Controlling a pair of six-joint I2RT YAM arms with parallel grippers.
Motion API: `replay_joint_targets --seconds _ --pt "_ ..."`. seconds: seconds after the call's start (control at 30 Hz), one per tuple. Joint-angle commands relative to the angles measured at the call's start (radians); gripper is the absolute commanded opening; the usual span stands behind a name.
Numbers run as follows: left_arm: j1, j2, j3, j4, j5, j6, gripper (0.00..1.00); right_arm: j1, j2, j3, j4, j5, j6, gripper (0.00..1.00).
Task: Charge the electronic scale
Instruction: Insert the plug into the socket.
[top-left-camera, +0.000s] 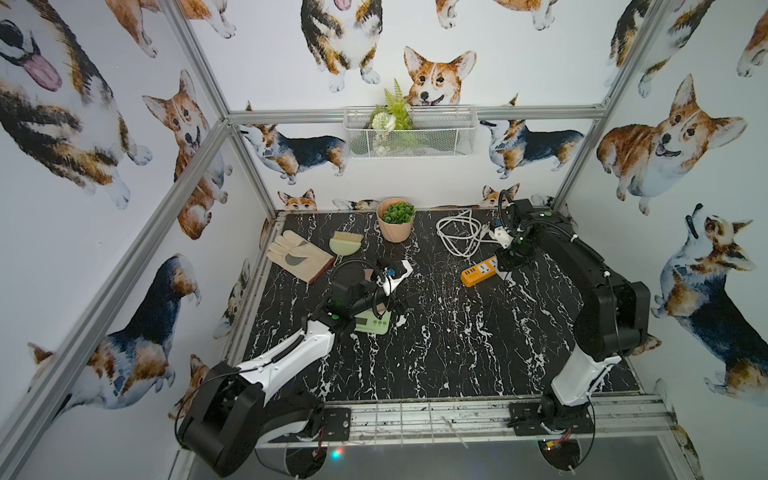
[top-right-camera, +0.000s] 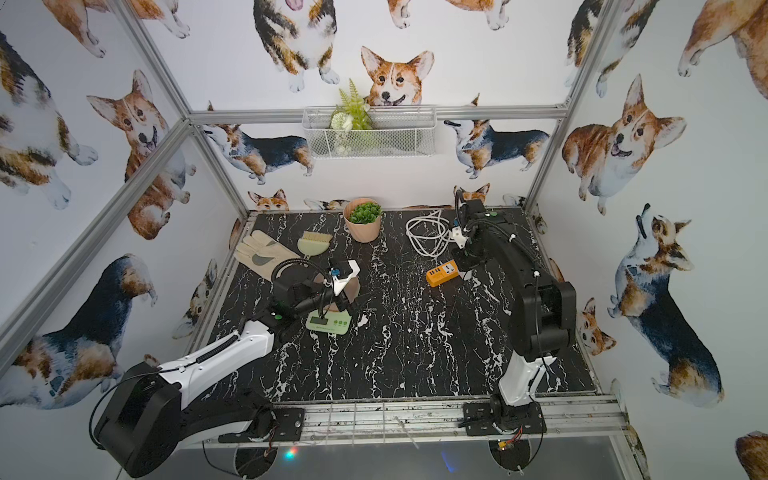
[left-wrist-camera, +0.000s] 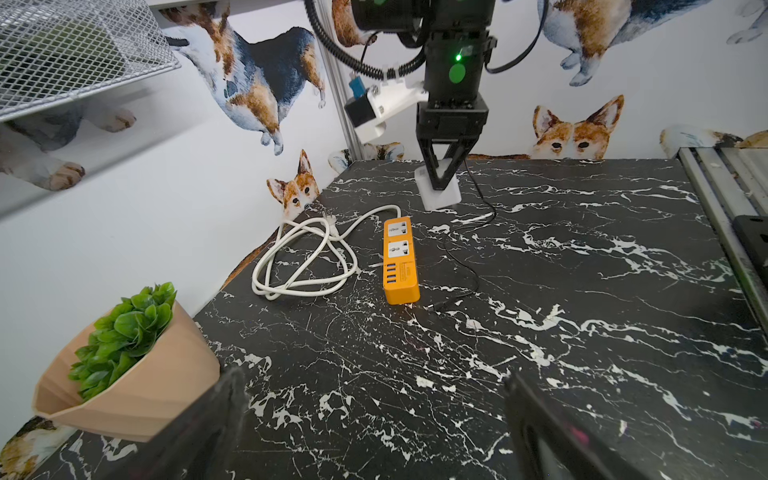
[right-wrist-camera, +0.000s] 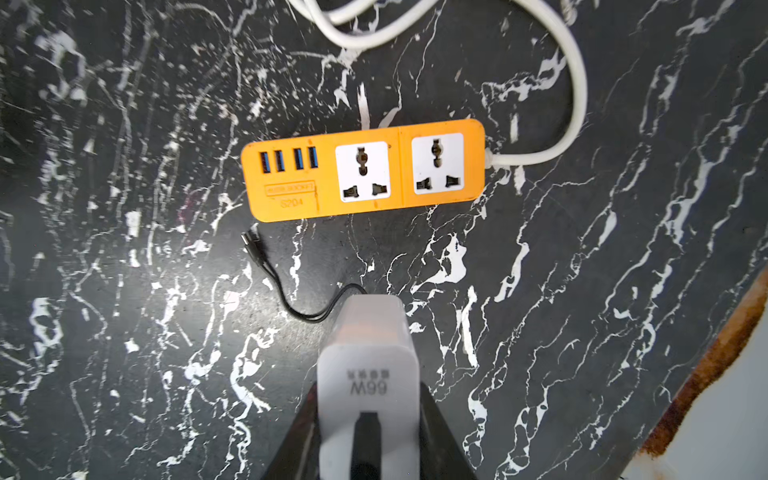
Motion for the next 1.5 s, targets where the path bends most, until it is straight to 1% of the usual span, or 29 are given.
replay_joint_targets --seconds 0.0,0.23,0.37,0.57,0.93,1.47 --pt "0.0 0.004 -0.004 0.018 0.027 -0.001 1.0 -0.001 0.063 0.051 0.002 0.028 -0.033 0.12" --pt "0.0 -0.002 -0.004 0.023 0.033 -0.012 1.0 -0.001 0.091 0.039 0.154 -0.094 -0.023 0.12" --pt "0.0 -0.009 -0.005 0.016 0.031 -0.012 1.0 -0.001 0.105 0.033 0.212 -0.135 -0.034 0.11" --pt "0.0 -0.021 -0.01 0.009 0.027 -0.012 1.0 -0.002 0.152 0.047 0.222 -0.15 -0.045 0.11" --pt "0.0 -0.022 -0.007 0.0 0.027 -0.012 1.0 -0.001 0.183 0.049 0.243 -0.158 -0.052 0.11" --pt "0.0 -0.022 -0.004 -0.005 0.03 -0.012 1.0 -0.004 0.204 0.035 0.264 -0.105 -0.069 0.11"
